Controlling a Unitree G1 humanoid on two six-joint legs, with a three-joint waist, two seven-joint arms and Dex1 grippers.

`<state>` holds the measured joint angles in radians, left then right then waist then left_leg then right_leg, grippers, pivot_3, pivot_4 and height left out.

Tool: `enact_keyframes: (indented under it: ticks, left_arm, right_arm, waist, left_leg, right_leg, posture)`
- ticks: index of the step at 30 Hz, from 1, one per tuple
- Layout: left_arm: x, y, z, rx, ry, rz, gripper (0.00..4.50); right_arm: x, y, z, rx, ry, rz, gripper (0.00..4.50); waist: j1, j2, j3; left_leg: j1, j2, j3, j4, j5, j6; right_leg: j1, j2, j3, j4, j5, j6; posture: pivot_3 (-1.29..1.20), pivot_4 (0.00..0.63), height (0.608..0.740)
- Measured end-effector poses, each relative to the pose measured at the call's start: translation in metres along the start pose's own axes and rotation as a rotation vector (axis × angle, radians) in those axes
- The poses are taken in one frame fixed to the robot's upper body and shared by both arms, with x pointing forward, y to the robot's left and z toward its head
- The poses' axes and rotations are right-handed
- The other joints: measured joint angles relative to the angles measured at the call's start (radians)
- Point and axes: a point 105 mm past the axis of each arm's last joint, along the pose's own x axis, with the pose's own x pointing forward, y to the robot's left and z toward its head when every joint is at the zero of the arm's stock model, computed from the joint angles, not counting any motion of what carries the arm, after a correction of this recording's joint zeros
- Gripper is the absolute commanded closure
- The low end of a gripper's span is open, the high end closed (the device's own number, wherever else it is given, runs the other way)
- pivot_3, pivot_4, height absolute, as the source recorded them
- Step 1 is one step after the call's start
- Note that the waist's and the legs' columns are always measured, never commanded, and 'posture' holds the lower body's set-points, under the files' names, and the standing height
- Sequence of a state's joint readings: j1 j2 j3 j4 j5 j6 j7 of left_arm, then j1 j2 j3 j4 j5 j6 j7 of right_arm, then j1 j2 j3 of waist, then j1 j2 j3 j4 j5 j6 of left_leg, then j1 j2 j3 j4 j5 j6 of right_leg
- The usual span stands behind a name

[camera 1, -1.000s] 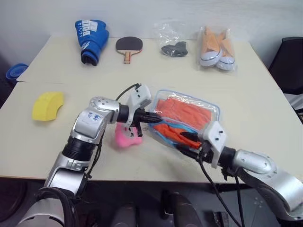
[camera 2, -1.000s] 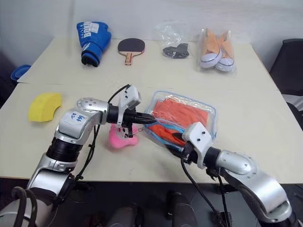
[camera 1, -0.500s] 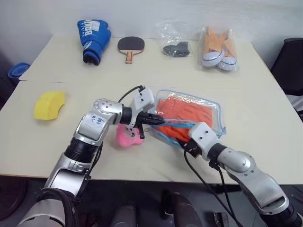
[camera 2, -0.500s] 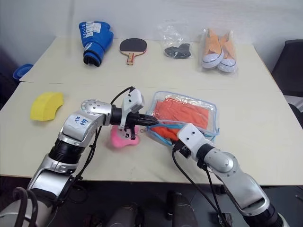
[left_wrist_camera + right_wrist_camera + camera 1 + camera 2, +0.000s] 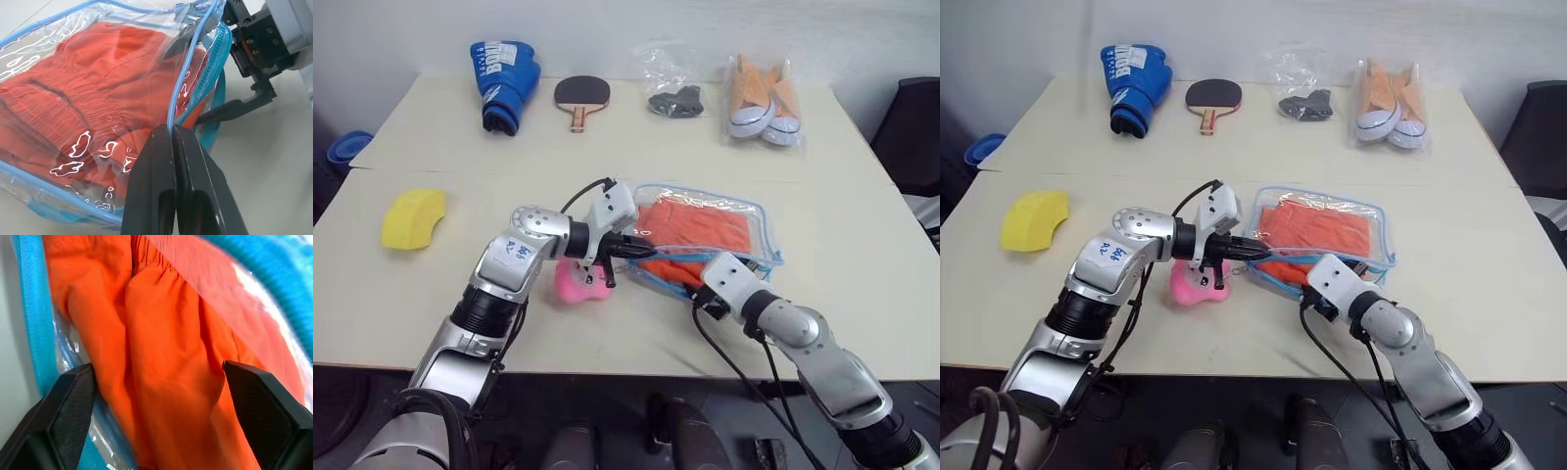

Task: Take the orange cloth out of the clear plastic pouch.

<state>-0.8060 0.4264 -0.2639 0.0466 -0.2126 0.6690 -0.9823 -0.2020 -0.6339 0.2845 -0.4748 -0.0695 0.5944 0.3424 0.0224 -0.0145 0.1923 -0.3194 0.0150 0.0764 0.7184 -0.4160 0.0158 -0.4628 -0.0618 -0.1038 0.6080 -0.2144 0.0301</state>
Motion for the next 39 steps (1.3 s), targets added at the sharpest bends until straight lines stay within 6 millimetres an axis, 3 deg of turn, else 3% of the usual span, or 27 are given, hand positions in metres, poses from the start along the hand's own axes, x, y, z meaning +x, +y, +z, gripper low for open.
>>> enact_keyframes:
  ticks: [7, 14, 17, 27, 34, 39]
  left_arm:
    - [0.001, 0.000, 0.000, 0.000, -0.002, 0.002, 4.50]
    - [0.004, -0.001, 0.001, -0.006, -0.012, -0.004, 4.50]
    - [0.005, -0.001, 0.001, -0.007, -0.015, -0.004, 4.50]
    - [0.006, 0.003, -0.001, -0.022, -0.014, 0.003, 4.50]
    - [0.014, 0.005, -0.001, -0.044, -0.024, 0.022, 4.50]
    - [0.019, 0.021, -0.005, 0.008, 0.025, 0.111, 4.50]
  right_arm:
    - [0.014, -0.009, 0.000, -0.091, 0.010, -0.045, 0.34]
    - [0.026, -0.014, 0.001, -0.333, 0.028, -0.098, 0.34]
    - [0.028, -0.011, 0.000, -0.347, 0.035, -0.101, 0.95]
    - [0.030, 0.010, -0.010, -0.328, 0.050, -0.044, 4.48]
    - [0.028, 0.012, -0.010, -0.455, 0.040, -0.021, 4.48]
    - [0.018, 0.019, -0.009, -0.564, 0.022, 0.013, 4.48]
  waist:
    - [-0.001, 0.000, 0.000]
    - [-0.001, -0.001, -0.002]
    - [-0.001, -0.003, -0.003]
    - [0.000, -0.003, -0.003]
    - [0.001, -0.003, -0.003]
    - [0.004, -0.003, -0.003]
  left_leg:
    - [0.000, 0.000, 0.000, 0.000, 0.000, 0.000]
    - [0.001, 0.000, 0.000, 0.000, 0.000, 0.000]
    - [0.002, 0.000, -0.001, 0.000, 0.000, 0.000]
    - [0.003, 0.000, -0.003, 0.000, 0.000, 0.000]
    - [0.003, 0.000, -0.004, 0.000, 0.000, -0.001]
    - [0.003, 0.000, -0.009, 0.000, 0.001, -0.001]
  right_leg:
    - [0.000, 0.000, 0.000, 0.000, 0.000, 0.000]
    - [0.003, -0.001, 0.000, 0.000, 0.000, 0.000]
    - [0.006, -0.001, 0.000, 0.000, 0.000, 0.000]
    - [0.009, -0.001, -0.001, -0.001, 0.000, 0.000]
    - [0.010, -0.001, -0.002, -0.002, 0.000, 0.000]
    - [0.010, -0.001, -0.005, -0.005, 0.000, 0.001]
  posture:
    - [0.00, 0.150, 0.740]
    - [0.00, 0.150, 0.740]
    - [0.00, 0.150, 0.740]
    - [0.00, 0.150, 0.740]
    - [0.00, 0.150, 0.740]
    - [0.00, 0.150, 0.740]
